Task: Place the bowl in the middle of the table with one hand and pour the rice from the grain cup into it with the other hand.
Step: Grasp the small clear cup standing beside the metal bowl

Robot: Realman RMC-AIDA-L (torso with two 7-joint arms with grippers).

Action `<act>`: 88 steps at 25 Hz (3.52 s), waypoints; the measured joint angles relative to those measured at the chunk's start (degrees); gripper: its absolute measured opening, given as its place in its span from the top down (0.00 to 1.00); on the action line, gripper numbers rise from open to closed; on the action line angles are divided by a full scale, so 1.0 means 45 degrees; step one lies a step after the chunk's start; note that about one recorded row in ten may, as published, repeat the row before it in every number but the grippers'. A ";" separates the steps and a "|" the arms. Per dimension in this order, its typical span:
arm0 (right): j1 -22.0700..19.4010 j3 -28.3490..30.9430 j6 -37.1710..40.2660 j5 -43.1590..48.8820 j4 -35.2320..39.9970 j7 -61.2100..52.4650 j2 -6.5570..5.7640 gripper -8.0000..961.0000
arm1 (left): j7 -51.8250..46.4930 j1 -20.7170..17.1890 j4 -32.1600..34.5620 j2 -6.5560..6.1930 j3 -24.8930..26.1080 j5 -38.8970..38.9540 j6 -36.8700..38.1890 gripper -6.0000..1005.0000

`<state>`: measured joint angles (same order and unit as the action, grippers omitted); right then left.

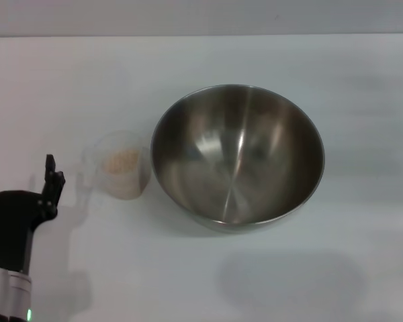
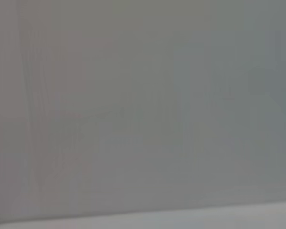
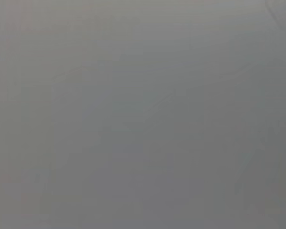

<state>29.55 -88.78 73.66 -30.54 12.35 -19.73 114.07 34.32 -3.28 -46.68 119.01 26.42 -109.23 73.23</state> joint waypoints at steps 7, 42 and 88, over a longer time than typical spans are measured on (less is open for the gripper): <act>0.0051 0.0062 -0.0022 0.0010 -0.0017 0.0078 -0.0154 0.49 | 0.0806 0.0716 -0.0412 -0.0001 -0.1495 0.2250 -0.0180 0.16; 0.0002 0.0062 -0.0097 0.0001 -0.0116 0.0167 -0.0234 0.49 | 0.0024 0.1821 0.0100 0.0018 -0.1695 0.3046 -0.1392 0.16; 0.0137 0.0063 -0.0159 0.0008 -0.0009 0.0168 -0.0108 0.49 | -0.1611 0.3344 0.1558 0.0018 -0.1492 0.3220 -0.2006 0.16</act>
<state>30.17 -88.50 72.95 -30.50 12.30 -18.98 113.59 27.07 11.76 -39.67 119.09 19.70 -94.74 64.20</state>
